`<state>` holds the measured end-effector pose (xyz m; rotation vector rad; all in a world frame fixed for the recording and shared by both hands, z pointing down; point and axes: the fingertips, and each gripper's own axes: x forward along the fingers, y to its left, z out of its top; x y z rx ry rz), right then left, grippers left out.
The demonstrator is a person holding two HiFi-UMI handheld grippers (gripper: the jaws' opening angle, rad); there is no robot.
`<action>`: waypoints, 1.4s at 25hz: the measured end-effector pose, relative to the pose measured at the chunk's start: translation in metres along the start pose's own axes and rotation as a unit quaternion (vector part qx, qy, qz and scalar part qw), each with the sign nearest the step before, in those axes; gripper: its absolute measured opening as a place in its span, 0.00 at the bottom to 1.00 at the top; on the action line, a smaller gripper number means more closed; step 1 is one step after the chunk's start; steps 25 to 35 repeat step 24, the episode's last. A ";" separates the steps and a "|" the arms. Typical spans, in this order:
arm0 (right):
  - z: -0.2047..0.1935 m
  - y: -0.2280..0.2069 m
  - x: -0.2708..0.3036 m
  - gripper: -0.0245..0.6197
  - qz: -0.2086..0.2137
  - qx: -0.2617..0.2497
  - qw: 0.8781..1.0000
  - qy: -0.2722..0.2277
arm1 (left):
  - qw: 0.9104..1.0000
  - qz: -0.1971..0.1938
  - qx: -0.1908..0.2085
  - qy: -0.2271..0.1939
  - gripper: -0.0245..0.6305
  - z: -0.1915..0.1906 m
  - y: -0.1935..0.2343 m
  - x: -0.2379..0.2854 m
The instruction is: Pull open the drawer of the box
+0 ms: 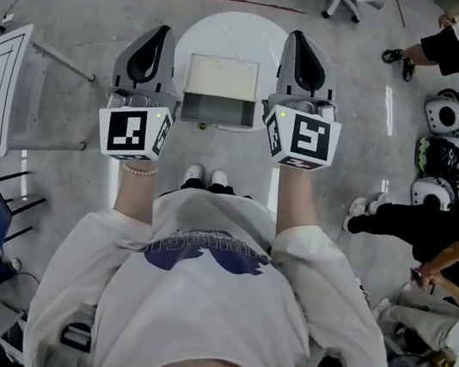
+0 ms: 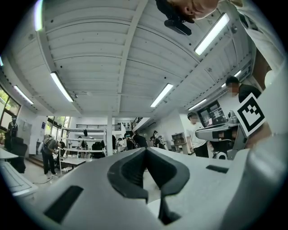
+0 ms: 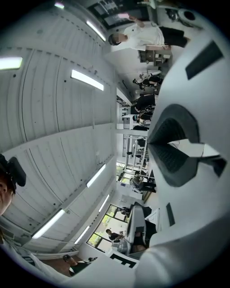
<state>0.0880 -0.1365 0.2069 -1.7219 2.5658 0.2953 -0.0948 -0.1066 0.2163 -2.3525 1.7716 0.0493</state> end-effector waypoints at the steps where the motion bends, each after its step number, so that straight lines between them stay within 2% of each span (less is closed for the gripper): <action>1: -0.001 0.002 0.001 0.03 0.003 -0.007 1.000 0.004 | 1.000 0.000 0.001 0.000 0.05 0.000 0.001 0.000; 35: 0.004 0.016 0.004 0.03 0.012 -0.009 1.000 0.007 | 1.000 0.009 -0.001 0.011 0.05 -0.005 0.017 -0.008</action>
